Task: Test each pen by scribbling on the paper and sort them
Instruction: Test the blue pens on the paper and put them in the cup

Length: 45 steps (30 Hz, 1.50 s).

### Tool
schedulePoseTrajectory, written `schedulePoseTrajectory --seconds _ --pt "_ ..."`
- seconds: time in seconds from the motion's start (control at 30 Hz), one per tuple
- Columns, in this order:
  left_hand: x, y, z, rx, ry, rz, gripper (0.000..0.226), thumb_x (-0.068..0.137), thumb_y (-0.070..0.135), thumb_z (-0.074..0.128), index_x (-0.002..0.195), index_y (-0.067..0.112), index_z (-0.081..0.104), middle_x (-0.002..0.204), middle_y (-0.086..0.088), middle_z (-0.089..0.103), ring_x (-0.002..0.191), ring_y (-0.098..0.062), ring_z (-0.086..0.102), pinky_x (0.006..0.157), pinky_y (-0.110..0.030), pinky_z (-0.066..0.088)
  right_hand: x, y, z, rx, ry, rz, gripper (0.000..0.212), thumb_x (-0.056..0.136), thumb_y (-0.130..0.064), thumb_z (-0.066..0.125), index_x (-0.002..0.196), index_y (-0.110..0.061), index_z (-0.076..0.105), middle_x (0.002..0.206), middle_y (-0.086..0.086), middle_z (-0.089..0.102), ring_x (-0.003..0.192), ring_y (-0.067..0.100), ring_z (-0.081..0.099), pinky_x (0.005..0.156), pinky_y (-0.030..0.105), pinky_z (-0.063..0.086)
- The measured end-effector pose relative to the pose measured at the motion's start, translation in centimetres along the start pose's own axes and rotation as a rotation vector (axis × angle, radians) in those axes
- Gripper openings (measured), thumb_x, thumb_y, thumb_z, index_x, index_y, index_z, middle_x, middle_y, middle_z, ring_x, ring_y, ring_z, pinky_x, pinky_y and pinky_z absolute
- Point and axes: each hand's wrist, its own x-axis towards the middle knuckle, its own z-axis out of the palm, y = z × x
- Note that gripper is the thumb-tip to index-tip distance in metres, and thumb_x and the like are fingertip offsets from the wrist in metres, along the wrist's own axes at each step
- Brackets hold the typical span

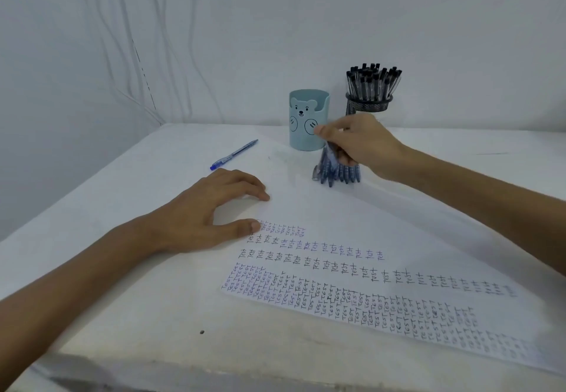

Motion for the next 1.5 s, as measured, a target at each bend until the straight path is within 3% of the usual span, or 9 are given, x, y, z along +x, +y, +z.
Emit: schedulePoseTrajectory --seconds 0.1,0.3,0.47,0.63,0.8,0.9,1.17,1.37,1.5 --pt "-0.1 0.0 0.1 -0.001 0.009 0.000 0.047 0.093 0.060 0.059 0.134 0.038 0.060 0.142 0.022 0.052 0.141 -0.009 0.043 0.116 -0.029 0.032 2.9 1.0 -0.4 -0.329 0.079 -0.073 0.052 0.096 -0.037 0.069 0.133 -0.008 0.046 0.083 0.008 0.073 0.062 0.010 0.064 0.052 0.020 0.046" --pt "-0.2 0.2 0.0 -0.031 0.013 -0.013 0.047 0.092 0.061 0.059 0.134 0.039 0.060 0.142 0.023 0.051 0.142 -0.010 0.042 0.118 -0.034 0.035 5.2 2.6 0.1 -0.713 0.091 -0.106 0.044 0.095 -0.034 0.067 0.122 -0.001 0.054 0.108 0.016 0.066 0.105 0.031 0.061 0.084 0.042 0.054" --pt "-0.1 0.1 0.0 -0.024 0.009 -0.020 0.049 0.091 0.063 0.059 0.134 0.040 0.060 0.142 0.024 0.051 0.143 -0.009 0.041 0.118 -0.031 0.034 4.7 1.7 0.5 -0.882 0.169 -0.187 0.032 0.097 -0.040 0.059 0.105 -0.009 0.065 0.094 0.012 0.066 0.089 0.030 0.062 0.070 0.036 0.052" --pt "-0.1 0.1 0.0 -0.025 0.008 -0.028 0.049 0.091 0.063 0.059 0.134 0.039 0.060 0.143 0.023 0.051 0.143 -0.008 0.041 0.118 -0.034 0.035 3.9 -0.7 3.5 -0.814 0.019 -0.661 0.017 0.100 -0.029 0.058 0.101 -0.015 0.067 0.067 -0.013 0.055 0.059 0.004 0.054 0.067 0.033 0.055" --pt "-0.1 0.3 0.0 -0.031 0.014 -0.032 0.050 0.090 0.064 0.059 0.134 0.039 0.061 0.142 0.024 0.051 0.143 -0.007 0.041 0.117 -0.030 0.033 6.5 -1.9 8.0 -1.010 -0.169 -0.766 0.033 0.104 -0.023 0.049 0.135 -0.020 0.059 0.132 0.001 0.056 0.115 0.021 0.057 0.080 0.039 0.050" --pt "-0.1 0.3 -0.1 -0.031 0.002 -0.041 0.050 0.090 0.065 0.058 0.134 0.040 0.060 0.143 0.025 0.051 0.144 -0.007 0.039 0.119 -0.031 0.033 8.4 -1.9 9.4 -1.145 -0.217 -0.789 0.042 0.107 -0.025 0.046 0.149 -0.025 0.045 0.144 0.001 0.045 0.127 0.021 0.046 0.076 0.035 0.044" --pt "0.0 0.0 0.0 -0.016 0.010 -0.015 0.048 0.092 0.061 0.059 0.134 0.037 0.060 0.142 0.024 0.052 0.142 -0.008 0.041 0.115 -0.029 0.032 8.9 -1.2 9.6 -1.136 -0.295 -0.801 0.021 0.107 -0.028 0.045 0.118 -0.015 0.058 0.119 0.003 0.061 0.111 0.024 0.055 0.083 0.044 0.051" --pt "0.0 0.0 0.0 -0.027 0.000 -0.016 0.047 0.092 0.061 0.060 0.134 0.038 0.060 0.142 0.023 0.051 0.141 -0.011 0.041 0.114 -0.028 0.033 7.8 -0.7 8.7 -1.029 -0.179 -0.807 0.028 0.101 -0.005 0.041 0.127 -0.010 0.049 0.099 0.009 0.059 0.089 0.030 0.053 0.072 0.039 0.041" --pt "0.0 0.0 0.0 -0.020 0.004 -0.009 0.048 0.093 0.061 0.059 0.134 0.037 0.060 0.143 0.023 0.051 0.141 -0.012 0.042 0.114 -0.029 0.034 5.8 -0.5 8.2 -0.831 0.005 -0.894 0.036 0.099 -0.040 0.036 0.096 -0.013 0.060 0.084 0.001 0.059 0.076 0.022 0.050 0.078 0.036 0.037"
